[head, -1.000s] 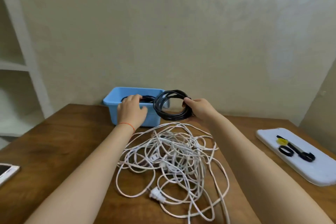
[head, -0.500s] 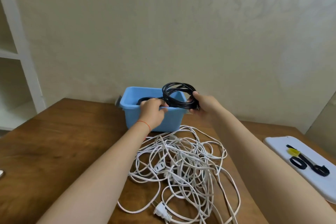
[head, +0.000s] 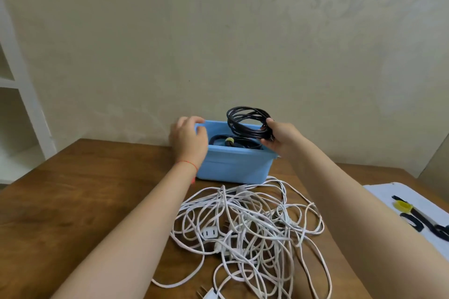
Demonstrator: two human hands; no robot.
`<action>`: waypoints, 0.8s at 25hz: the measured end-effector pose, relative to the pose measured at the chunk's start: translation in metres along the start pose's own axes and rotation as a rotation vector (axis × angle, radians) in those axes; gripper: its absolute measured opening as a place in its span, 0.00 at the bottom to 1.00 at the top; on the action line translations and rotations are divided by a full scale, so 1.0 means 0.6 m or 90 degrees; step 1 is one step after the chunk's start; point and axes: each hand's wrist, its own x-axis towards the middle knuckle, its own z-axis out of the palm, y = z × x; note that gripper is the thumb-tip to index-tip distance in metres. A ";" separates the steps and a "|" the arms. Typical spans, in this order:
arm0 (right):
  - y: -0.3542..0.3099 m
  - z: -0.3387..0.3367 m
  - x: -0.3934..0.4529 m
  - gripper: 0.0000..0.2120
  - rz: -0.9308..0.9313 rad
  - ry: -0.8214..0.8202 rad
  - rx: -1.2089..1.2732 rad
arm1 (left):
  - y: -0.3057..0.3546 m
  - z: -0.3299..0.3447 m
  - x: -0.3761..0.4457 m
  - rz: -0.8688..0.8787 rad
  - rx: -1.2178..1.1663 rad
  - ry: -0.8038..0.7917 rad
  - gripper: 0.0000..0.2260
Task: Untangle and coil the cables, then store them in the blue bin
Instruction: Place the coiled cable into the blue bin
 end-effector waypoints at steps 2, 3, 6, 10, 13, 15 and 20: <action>0.001 0.037 0.005 0.08 0.016 -0.055 -0.012 | -0.039 -0.011 0.016 -0.167 -0.016 -0.068 0.18; 0.005 0.058 0.002 0.06 0.019 -0.085 -0.035 | -0.055 -0.007 0.016 -0.214 -0.056 -0.130 0.19; 0.017 0.103 0.005 0.03 -0.029 -0.112 -0.230 | -0.075 0.005 0.003 -0.203 -0.161 -0.154 0.19; 0.020 0.108 0.013 0.03 -0.056 -0.057 -0.343 | -0.074 0.002 0.003 -0.033 -0.016 -0.143 0.17; 0.029 0.096 0.026 0.08 -0.134 0.017 -0.445 | -0.041 -0.001 0.005 0.098 0.308 -0.276 0.19; 0.033 0.094 0.022 0.09 -0.168 -0.009 -0.574 | -0.025 0.000 0.011 0.111 0.421 -0.328 0.21; 0.011 0.093 0.004 0.11 -0.243 -0.095 -0.866 | -0.009 0.013 0.006 0.210 0.429 -0.320 0.22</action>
